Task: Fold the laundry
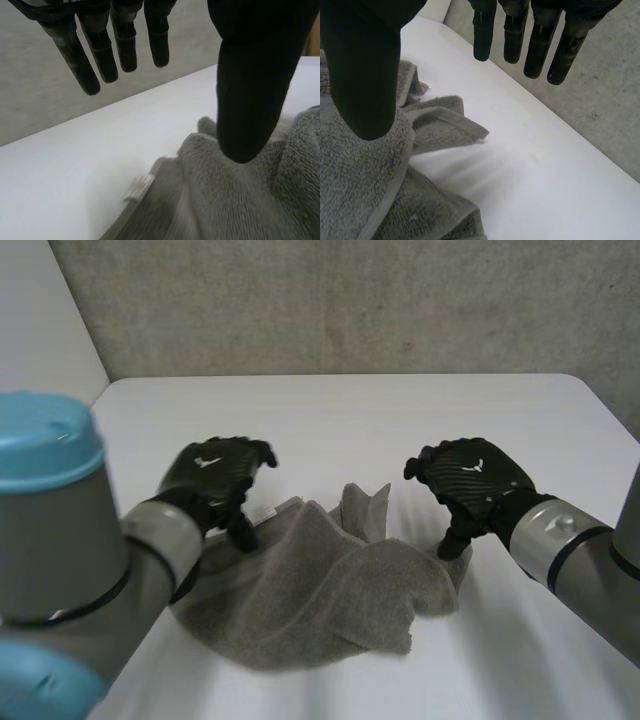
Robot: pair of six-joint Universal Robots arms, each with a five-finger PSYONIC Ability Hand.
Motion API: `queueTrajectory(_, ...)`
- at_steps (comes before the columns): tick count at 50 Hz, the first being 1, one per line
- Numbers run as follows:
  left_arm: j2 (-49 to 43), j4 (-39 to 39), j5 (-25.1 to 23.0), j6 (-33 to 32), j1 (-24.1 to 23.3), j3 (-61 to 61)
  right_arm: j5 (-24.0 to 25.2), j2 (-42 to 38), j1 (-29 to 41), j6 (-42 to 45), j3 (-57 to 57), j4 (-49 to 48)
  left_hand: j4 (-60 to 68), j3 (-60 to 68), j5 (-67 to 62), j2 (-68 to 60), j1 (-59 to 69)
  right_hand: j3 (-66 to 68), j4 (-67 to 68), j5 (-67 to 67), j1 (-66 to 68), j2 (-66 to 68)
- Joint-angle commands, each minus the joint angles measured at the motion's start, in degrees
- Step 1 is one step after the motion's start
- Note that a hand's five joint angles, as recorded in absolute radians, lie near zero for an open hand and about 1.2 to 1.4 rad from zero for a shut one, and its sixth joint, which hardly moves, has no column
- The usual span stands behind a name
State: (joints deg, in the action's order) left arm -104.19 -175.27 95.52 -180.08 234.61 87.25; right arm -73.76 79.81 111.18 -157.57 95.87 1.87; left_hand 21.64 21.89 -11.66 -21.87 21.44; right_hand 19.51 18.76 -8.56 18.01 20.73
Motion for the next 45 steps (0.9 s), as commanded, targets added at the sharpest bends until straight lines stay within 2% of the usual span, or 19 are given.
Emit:
queueTrajectory(1, -14.5, -0.9, -9.5, -5.1, 0.6, -11.1, 0.7, 0.7, -3.9, 0.3, 4.8, -0.4, 7.2, 7.0, -7.2, -7.0, 7.4, -1.3, -0.6, 0.4, 0.1, -2.6)
queueTrajectory(6, -24.1, -0.5, -9.9, -11.2, 0.6, -19.2, 1.0, 0.7, -5.9, 0.9, 8.0, -0.5, 7.2, 7.0, -7.2, -7.0, 7.5, -2.0, -1.3, 1.1, -0.5, -3.2)
queueTrajectory(17, -30.7, -0.7, -9.3, -19.8, 0.6, -23.9, 3.8, 0.5, -11.7, 2.7, 10.8, 0.7, 7.9, 7.7, -7.9, -7.7, 8.1, -9.5, -8.8, 8.6, -8.0, -10.7)
queueTrajectory(18, -30.9, -0.5, -9.2, -21.0, 0.6, -24.4, 4.1, 0.4, -11.9, 2.7, 10.7, 1.3, 9.9, 9.7, -9.9, -9.7, 10.1, -9.5, -8.8, 8.6, -8.0, -10.7)
queueTrajectory(19, -31.0, -0.5, -9.0, -22.2, 0.6, -24.8, 4.1, 0.4, -11.9, 2.7, 10.7, 1.3, 17.1, 16.8, -17.1, -16.9, 17.3, -9.5, -8.8, 8.6, -8.0, -10.7)
queueTrajectory(20, -31.0, -0.5, -9.0, -22.2, 0.6, -24.8, 4.6, 0.4, -11.9, 2.6, 10.5, 2.3, 17.2, 16.9, -17.1, -16.9, 17.4, -9.5, -8.8, 8.6, -8.0, -10.7)
queueTrajectory(22, -31.0, -0.6, -8.9, -23.8, 0.6, -24.9, 4.9, 0.3, -11.8, 2.5, 10.0, 3.6, 41.3, 41.0, -41.3, -41.1, 41.5, -9.5, -8.8, 8.6, -8.0, -10.7)
queueTrajectory(23, -31.0, -0.6, -8.9, -23.8, 0.6, -24.9, 5.4, -0.2, -11.7, 2.5, 9.6, 4.8, 41.4, 41.1, -41.4, -41.2, 41.6, -9.5, -8.8, 8.6, -8.0, -10.7)
queueTrajectory(27, -30.9, -0.3, -9.3, -24.3, 0.6, -24.8, 7.0, -1.7, -11.3, 1.9, 8.4, 6.7, 58.3, 58.0, -58.3, -58.1, 58.5, -9.5, -8.8, 8.6, -8.0, -10.7)
queueTrajectory(35, -31.2, -0.4, -9.6, -24.1, 0.5, -23.6, 8.1, -7.1, -11.2, -0.2, 5.5, 8.2, 58.4, 58.1, -58.3, -58.1, 58.6, -8.7, -8.0, 7.8, -7.3, -10.0)
queueTrajectory(37, -31.5, -0.5, -9.6, -24.2, 0.5, -23.4, 8.4, -7.7, -11.1, -0.4, 5.3, 7.7, 58.4, 58.1, -58.3, -58.1, 58.6, 7.5, 8.2, -8.4, 9.0, 6.2)
queueTrajectory(38, -31.7, -0.6, -9.4, -24.3, 0.5, -23.4, 8.4, -7.7, -11.1, -0.4, 5.3, 7.7, 58.4, 58.1, -58.3, -58.1, 58.6, 7.6, 8.3, -8.5, 9.1, 6.3)
queueTrajectory(40, -31.8, -0.8, -9.3, -24.3, 0.5, -23.9, 8.5, -8.9, -10.9, -0.5, 4.9, 6.7, 58.4, 58.1, -58.3, -58.1, 58.6, 27.8, 28.6, -28.8, 29.3, 26.6)
queueTrajectory(41, -31.8, -0.9, -9.3, -24.3, 0.5, -24.5, 8.5, -8.9, -10.9, -0.5, 4.8, 6.7, 58.4, 58.1, -58.3, -58.1, 58.6, 27.9, 28.7, -28.9, 29.4, 26.7)
queueTrajectory(42, -31.8, -0.9, -9.3, -24.3, 0.5, -24.5, 8.5, -10.0, -10.3, -0.7, 4.1, 6.0, 58.4, 58.1, -58.3, -58.1, 58.6, 37.7, 38.5, -38.7, 39.2, 36.5)
queueTrajectory(43, -31.7, -0.9, -9.2, -24.4, 0.5, -25.5, 8.5, -10.0, -10.3, -0.7, 4.1, 6.0, 58.4, 58.1, -58.3, -58.1, 58.6, 37.8, 38.6, -38.8, 39.3, 36.6)
queueTrajectory(45, -31.7, -0.9, -9.2, -24.8, 0.6, -27.1, 8.2, -12.1, -7.8, -2.1, 0.5, 5.8, 58.4, 58.1, -58.3, -58.1, 58.6, 60.4, 61.1, -61.3, 61.9, 59.2)
